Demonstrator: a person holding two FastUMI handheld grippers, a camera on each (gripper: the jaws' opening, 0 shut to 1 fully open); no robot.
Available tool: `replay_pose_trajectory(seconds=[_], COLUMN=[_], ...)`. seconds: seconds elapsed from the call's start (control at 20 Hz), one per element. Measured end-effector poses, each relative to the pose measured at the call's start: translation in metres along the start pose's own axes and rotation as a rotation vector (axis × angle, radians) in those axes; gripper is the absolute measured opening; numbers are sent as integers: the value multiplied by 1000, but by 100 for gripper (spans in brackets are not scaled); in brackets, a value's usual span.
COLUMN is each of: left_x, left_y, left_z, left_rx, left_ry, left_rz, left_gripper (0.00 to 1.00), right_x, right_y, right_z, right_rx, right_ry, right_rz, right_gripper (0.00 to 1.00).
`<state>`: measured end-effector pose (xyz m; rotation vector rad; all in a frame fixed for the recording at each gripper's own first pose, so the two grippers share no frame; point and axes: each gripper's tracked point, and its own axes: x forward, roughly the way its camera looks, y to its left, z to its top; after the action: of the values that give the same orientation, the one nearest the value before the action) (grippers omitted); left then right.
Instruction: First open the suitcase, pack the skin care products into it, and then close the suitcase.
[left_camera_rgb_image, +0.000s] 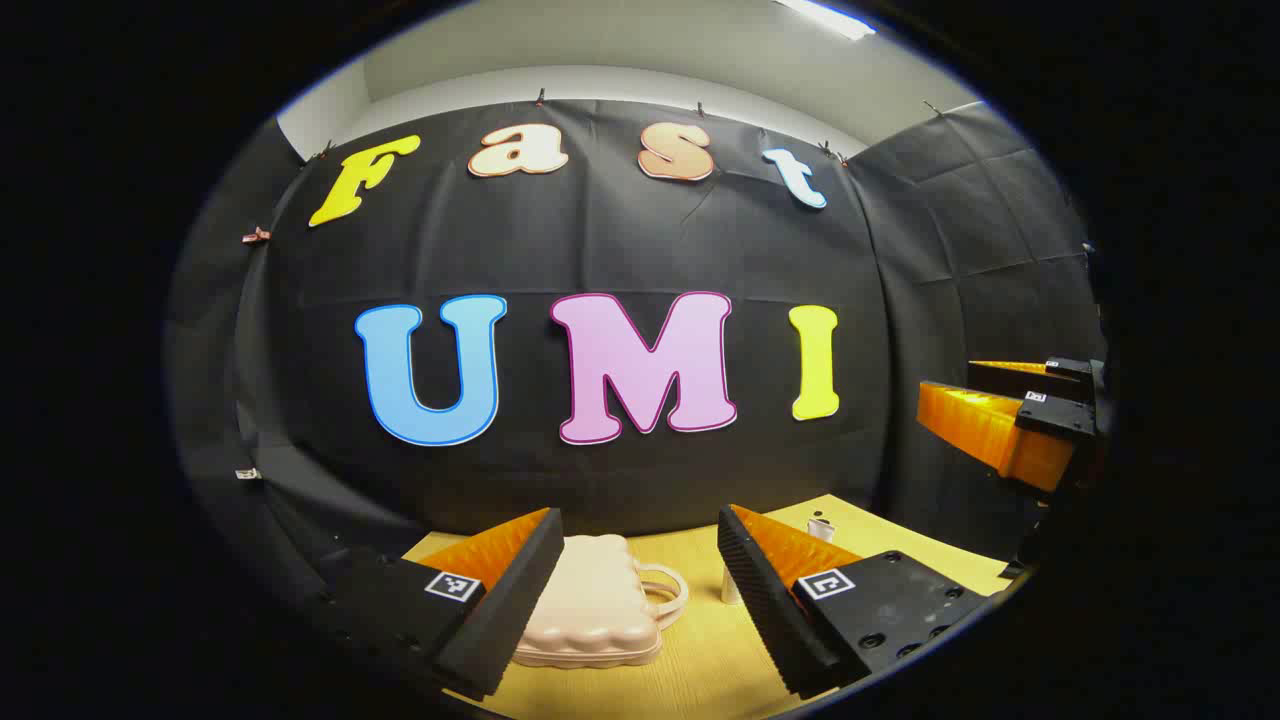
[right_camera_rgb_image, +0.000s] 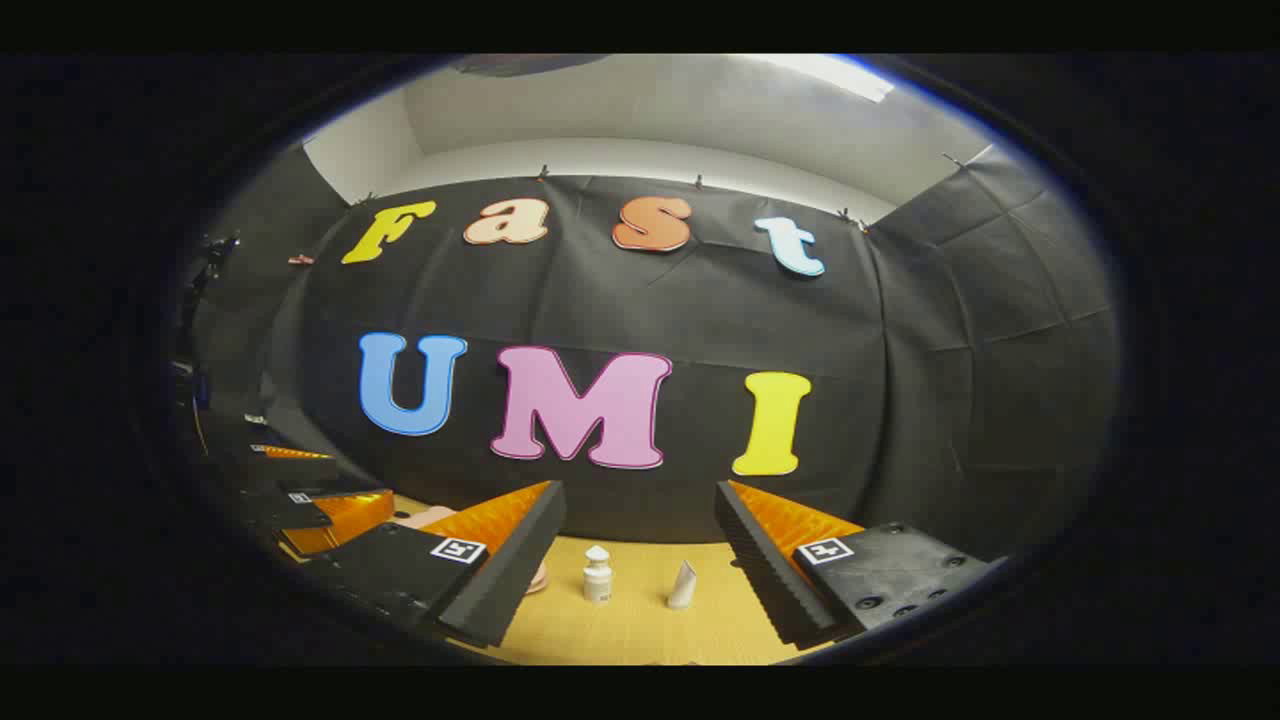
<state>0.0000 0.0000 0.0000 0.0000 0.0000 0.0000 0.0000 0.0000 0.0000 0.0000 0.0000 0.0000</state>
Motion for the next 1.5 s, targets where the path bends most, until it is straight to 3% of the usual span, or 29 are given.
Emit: replay_pose_trajectory(seconds=[0.65,1.0,1.3,1.5], left_x=[3,19,56,82], left_y=[0,-11,-24,-45], left_z=[-17,-36,-83,-120], left_rx=[46,55,226,286], left_ry=[40,96,209,266], left_rz=[26,0,-54,-111], left_gripper=[99,98,99,98], right_x=[0,5,12,22], right_y=[-2,-8,-14,-32], right_z=[1,-7,-23,-34], right_rx=[4,1,9,-1], right_ry=[-7,11,44,53], right_rz=[8,-6,-13,-37], right_gripper=[97,96,96,97])
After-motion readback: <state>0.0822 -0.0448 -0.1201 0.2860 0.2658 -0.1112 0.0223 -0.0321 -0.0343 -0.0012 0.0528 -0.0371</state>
